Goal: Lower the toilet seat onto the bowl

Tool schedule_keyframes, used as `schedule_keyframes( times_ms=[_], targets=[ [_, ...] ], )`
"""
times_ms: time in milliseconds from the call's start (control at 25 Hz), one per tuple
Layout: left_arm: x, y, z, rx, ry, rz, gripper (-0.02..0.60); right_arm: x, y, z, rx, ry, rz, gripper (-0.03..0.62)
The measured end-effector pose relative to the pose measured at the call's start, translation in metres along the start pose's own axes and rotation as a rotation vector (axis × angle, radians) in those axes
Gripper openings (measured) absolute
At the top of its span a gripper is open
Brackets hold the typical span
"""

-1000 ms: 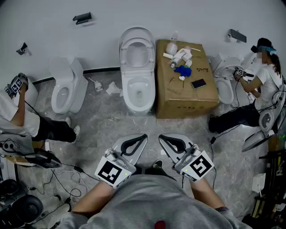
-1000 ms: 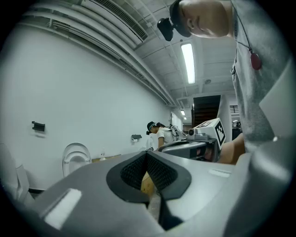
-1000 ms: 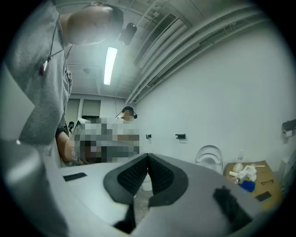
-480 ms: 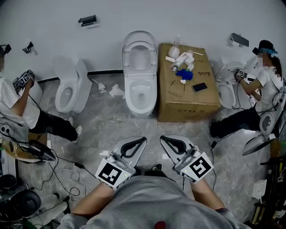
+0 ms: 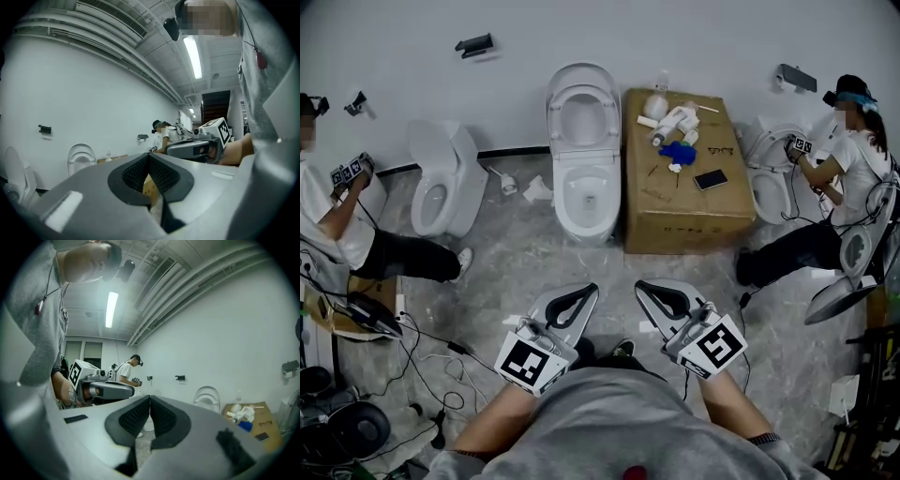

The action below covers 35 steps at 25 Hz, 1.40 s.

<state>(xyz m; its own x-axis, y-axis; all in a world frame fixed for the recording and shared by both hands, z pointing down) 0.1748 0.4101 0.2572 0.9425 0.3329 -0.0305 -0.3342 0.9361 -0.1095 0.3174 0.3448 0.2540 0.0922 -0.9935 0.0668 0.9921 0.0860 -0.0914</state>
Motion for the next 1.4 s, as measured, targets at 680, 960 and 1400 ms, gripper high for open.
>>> schedule_keyframes(
  times_ms=[680, 960, 1400],
  targets=[
    [-0.087, -0.058, 0.007, -0.009, 0.036, 0.042, 0.008, 0.066, -0.073, 0.001, -0.037, 0.001, 0.017, 0.014],
    [-0.138, -0.082, 0.008, -0.028, 0.061, 0.059, 0.008, 0.097, -0.12, -0.005, -0.054, 0.006, 0.021, 0.014],
    [-0.203, -0.098, 0.013, -0.008, 0.04, 0.097, 0.008, 0.124, -0.181, -0.008, -0.063, -0.016, 0.046, 0.014]
  ],
)
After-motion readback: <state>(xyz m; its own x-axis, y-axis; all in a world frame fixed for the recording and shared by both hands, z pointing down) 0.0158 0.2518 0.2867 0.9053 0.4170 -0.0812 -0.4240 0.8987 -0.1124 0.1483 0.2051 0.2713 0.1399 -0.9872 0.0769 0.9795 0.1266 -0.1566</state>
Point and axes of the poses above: the fingertips, and each gripper's own axes: y backward along the fingers, x to its right, z out of its underside, the point moved 6 cm from there along y, backward along the fingers, and after that the axes turned 6 degrees about -z, right-handed, at the moved point
